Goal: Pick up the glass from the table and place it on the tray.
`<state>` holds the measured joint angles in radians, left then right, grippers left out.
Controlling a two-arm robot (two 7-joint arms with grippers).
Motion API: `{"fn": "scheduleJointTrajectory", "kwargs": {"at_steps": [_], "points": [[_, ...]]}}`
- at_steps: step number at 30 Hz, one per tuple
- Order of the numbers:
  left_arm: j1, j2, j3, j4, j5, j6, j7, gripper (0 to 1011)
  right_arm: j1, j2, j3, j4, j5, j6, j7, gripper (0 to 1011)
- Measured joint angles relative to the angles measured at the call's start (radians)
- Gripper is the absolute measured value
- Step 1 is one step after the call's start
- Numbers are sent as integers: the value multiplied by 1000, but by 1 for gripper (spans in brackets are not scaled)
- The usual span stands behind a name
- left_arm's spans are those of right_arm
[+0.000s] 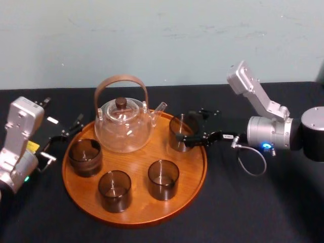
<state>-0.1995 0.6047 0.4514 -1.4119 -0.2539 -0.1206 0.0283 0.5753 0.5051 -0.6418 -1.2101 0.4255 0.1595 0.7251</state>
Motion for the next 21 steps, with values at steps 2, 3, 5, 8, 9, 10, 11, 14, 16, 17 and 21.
{"fn": "scheduleJointTrajectory", "kwargs": {"at_steps": [2,3,5,8,9,10,11,14,16,17,21], "points": [[0,0,0,0,0,0,0,1001,4,-8,-4,11,-5,-4,0,898],[0,0,0,0,0,0,0,1001,6,-11,-6,16,-8,-6,0,898],[0,0,0,0,0,0,0,1001,9,-16,-9,24,-12,-9,1,898],[0,0,0,0,0,0,0,1001,15,-30,-15,46,-23,-17,1,898],[0,0,0,0,0,0,0,1001,16,-33,-16,51,-25,-19,1,898],[0,0,0,0,0,0,0,1001,19,-38,-17,60,-29,-22,1,898],[0,0,0,0,0,0,0,1001,20,-41,-17,64,-30,-23,1,898],[0,0,0,0,0,0,0,1001,23,-48,-18,79,-35,-26,1,898],[0,0,0,0,0,0,0,1001,25,-54,-18,91,-37,-28,2,898],[0,0,0,0,0,0,0,1001,27,-58,-18,99,-40,-29,4,898],[0,0,0,0,0,0,0,1001,31,-67,-18,120,-44,-32,7,898]]}}
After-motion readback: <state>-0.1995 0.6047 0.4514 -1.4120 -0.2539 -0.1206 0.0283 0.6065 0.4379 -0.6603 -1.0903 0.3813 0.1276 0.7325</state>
